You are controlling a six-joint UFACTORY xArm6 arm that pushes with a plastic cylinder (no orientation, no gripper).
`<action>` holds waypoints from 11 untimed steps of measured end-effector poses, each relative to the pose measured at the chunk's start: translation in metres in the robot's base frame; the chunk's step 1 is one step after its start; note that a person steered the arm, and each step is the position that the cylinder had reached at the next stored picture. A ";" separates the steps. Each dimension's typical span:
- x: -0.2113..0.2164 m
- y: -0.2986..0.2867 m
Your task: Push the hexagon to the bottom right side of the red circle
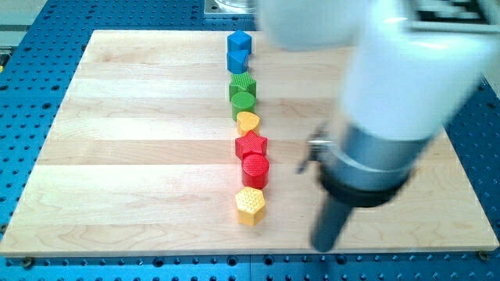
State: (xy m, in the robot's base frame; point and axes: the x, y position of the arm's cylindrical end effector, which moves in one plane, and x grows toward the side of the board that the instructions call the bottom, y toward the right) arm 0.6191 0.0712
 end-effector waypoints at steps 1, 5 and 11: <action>-0.001 -0.045; -0.028 -0.100; -0.032 -0.016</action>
